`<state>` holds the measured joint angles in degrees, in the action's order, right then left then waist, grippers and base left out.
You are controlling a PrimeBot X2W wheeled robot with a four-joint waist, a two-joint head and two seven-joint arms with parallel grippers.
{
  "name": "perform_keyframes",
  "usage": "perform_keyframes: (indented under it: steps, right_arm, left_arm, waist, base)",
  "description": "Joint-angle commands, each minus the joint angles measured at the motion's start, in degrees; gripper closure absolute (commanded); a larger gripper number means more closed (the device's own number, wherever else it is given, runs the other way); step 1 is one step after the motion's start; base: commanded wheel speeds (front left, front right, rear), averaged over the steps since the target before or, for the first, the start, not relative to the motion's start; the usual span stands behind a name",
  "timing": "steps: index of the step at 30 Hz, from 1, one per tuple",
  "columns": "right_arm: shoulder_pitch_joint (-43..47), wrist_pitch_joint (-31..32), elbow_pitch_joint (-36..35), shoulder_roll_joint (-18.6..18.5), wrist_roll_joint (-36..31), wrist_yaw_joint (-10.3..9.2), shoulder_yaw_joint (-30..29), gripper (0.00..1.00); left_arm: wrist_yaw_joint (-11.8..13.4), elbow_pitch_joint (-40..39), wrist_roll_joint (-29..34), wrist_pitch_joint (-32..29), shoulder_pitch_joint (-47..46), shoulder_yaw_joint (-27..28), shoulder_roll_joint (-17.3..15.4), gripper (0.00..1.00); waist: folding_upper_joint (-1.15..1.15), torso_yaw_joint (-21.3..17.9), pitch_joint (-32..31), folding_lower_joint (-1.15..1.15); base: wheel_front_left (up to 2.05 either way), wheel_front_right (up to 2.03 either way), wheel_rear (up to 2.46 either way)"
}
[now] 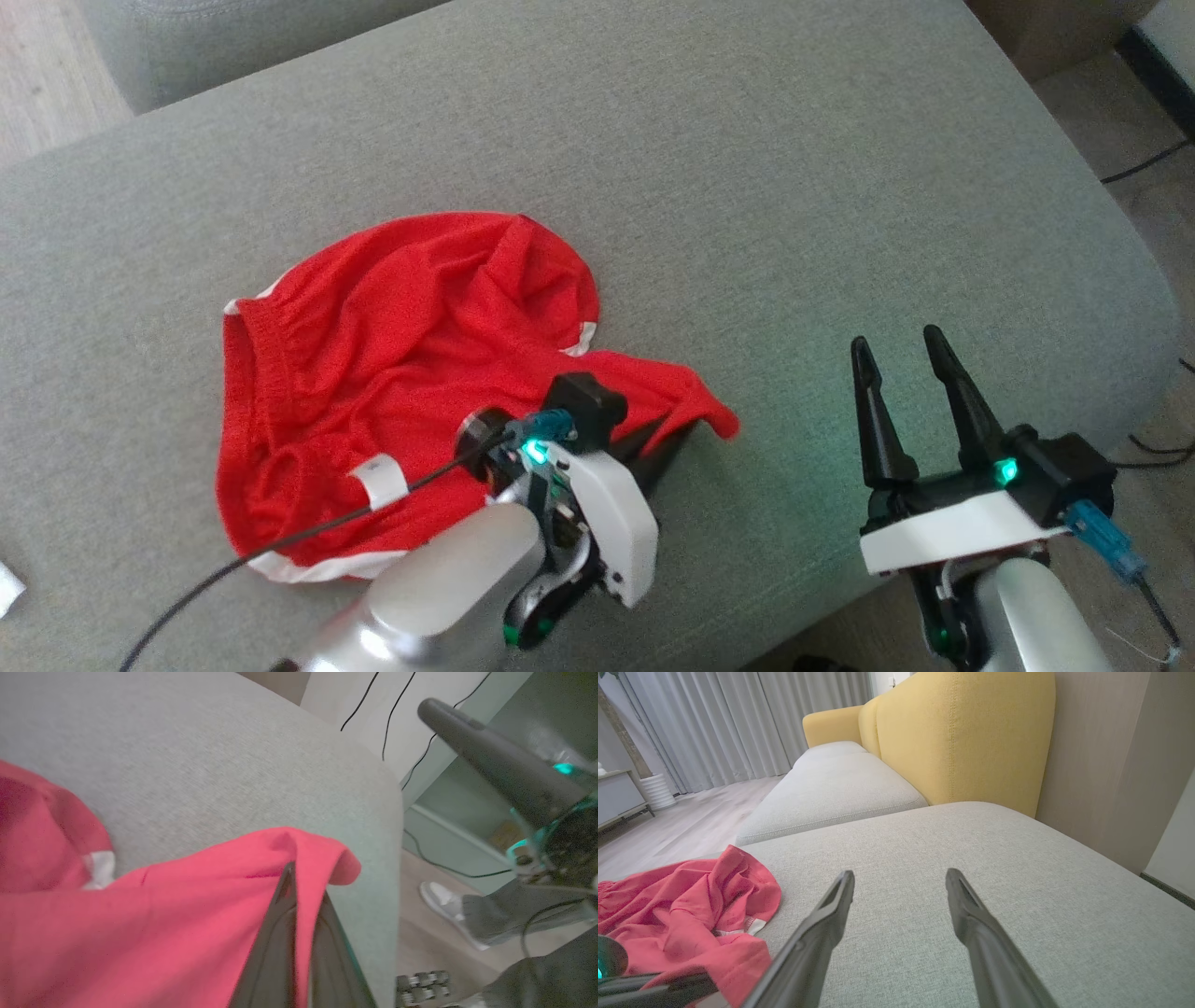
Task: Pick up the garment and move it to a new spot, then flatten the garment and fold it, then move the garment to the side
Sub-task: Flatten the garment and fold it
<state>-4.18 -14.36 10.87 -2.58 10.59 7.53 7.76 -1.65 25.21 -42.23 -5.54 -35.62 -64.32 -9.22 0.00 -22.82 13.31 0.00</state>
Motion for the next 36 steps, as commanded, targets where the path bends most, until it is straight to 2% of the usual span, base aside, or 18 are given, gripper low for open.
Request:
perform_keyframes:
  steps: [1, 6, 9, 12, 15, 17, 18, 20, 21, 24, 27, 28, 29, 32, 36]
  right_arm:
    - [-1.5, -0.6, -1.6, -0.3, -0.1, -0.04, 1.3, 0.00]
    - [-1.4, -0.6, -1.5, -0.3, -0.5, -0.04, 1.5, 0.00]
    - [-1.5, -0.6, -1.6, -0.3, -0.5, -0.04, 1.8, 0.00]
    - [-1.7, -0.6, -1.6, -0.3, -0.4, -0.04, 2.2, 0.00]
    - [-1.9, -0.6, -1.6, -0.3, -0.2, -0.04, 2.5, 0.00]
    - [-1.9, -0.6, -1.7, -0.3, -0.1, -0.04, 2.6, 0.00]
    - [-1.9, -0.6, -1.7, -0.3, -0.1, -0.04, 2.6, 0.00]
    - [-2.0, -0.6, -1.8, -0.3, 0.0, -0.04, 2.8, 0.00]
    - [-2.1, -0.6, -1.8, -0.3, 0.0, -0.04, 2.9, 0.00]
    - [-2.5, -0.6, -1.9, -0.3, 0.3, -0.04, 3.1, 0.00]
    - [-2.5, -0.6, -1.9, -0.3, 0.4, -0.04, 3.1, 0.00]
    - [-2.5, -0.6, -1.9, -0.3, 0.4, -0.04, 3.1, 0.00]
    - [-2.5, -0.6, -1.9, -0.3, 0.4, -0.04, 3.0, 0.00]
    - [-2.5, -0.6, -1.9, -0.3, 0.3, -0.04, 3.0, 0.00]
    - [-2.9, -0.6, -1.7, -0.3, 0.3, -0.04, 3.1, 0.00]
  left_arm:
    - [-1.0, -2.6, -3.1, -0.8, 0.4, 3.0, 1.0, 1.00]
    - [-2.8, -5.5, -18.0, -8.0, 5.7, 7.3, 3.1, 1.00]
    - [-2.0, -6.6, -24.6, -12.6, 7.7, 9.3, 3.4, 1.00]
    - [-0.2, -6.2, -26.5, -14.6, 7.7, 10.4, 2.6, 1.00]
    - [1.4, -4.9, -26.4, -14.1, 6.4, 11.9, 2.1, 1.00]
    - [2.5, -3.9, -26.2, -13.1, 5.1, 13.3, 2.3, 0.72]
    - [2.9, -3.3, -26.2, -12.7, 4.3, 13.9, 2.4, 0.68]
    - [3.8, -1.8, -25.6, -11.8, 2.4, 15.0, 2.3, 0.67]
    - [4.1, -0.9, -25.3, -11.0, 1.4, 15.7, 2.3, 0.71]
    - [5.2, 3.0, -24.5, -7.9, -2.1, 18.4, 2.2, 0.98]
    - [5.1, 4.9, -23.6, -6.7, -3.7, 18.8, 2.0, 0.97]
    - [5.0, 5.9, -23.2, -6.2, -4.4, 18.9, 2.0, 0.94]
    - [5.0, 6.9, -22.7, -5.5, -5.0, 19.1, 1.9, 0.86]
    - [4.8, 10.1, -18.9, -2.7, -6.8, 17.4, 1.2, 0.81]
    - [4.1, 14.3, -14.5, 1.6, -8.3, 15.3, 0.4, 0.90]
  waist:
    - [0.00, 0.0, -0.2, 0.00]
    - [0.00, -0.3, -0.4, 0.00]
    - [0.00, -0.6, -0.1, 0.00]
    - [0.00, -1.0, 0.5, 0.00]
    - [0.00, -1.4, 1.0, 0.00]
    - [0.00, -1.5, 1.3, 0.00]
    - [0.00, -1.6, 1.4, 0.00]
    - [0.00, -1.8, 1.9, 0.00]
    - [0.00, -2.0, 2.2, 0.00]
    - [0.00, -2.2, 2.9, 0.00]
    - [0.00, -2.2, 3.1, 0.00]
    - [0.00, -2.2, 3.2, 0.00]
    - [0.00, -2.2, 3.3, 0.00]
    - [0.00, -2.2, 3.4, 0.00]
    - [0.00, -2.2, 3.5, 0.00]
  base:
    - [0.00, 0.00, 0.00]
    - [0.00, 0.00, 0.00]
    - [0.00, 0.00, 0.00]
    - [0.00, 0.00, 0.00]
    - [0.00, 0.00, 0.00]
    - [0.00, 0.00, 0.00]
    - [0.00, 0.00, 0.00]
    - [0.00, 0.00, 0.00]
    - [0.00, 0.00, 0.00]
    - [0.00, 0.00, 0.00]
    - [0.00, 0.00, 0.00]
    - [0.00, 0.00, 0.00]
    - [0.00, 0.00, 0.00]
    - [0.00, 0.00, 0.00]
    - [0.00, 0.00, 0.00]
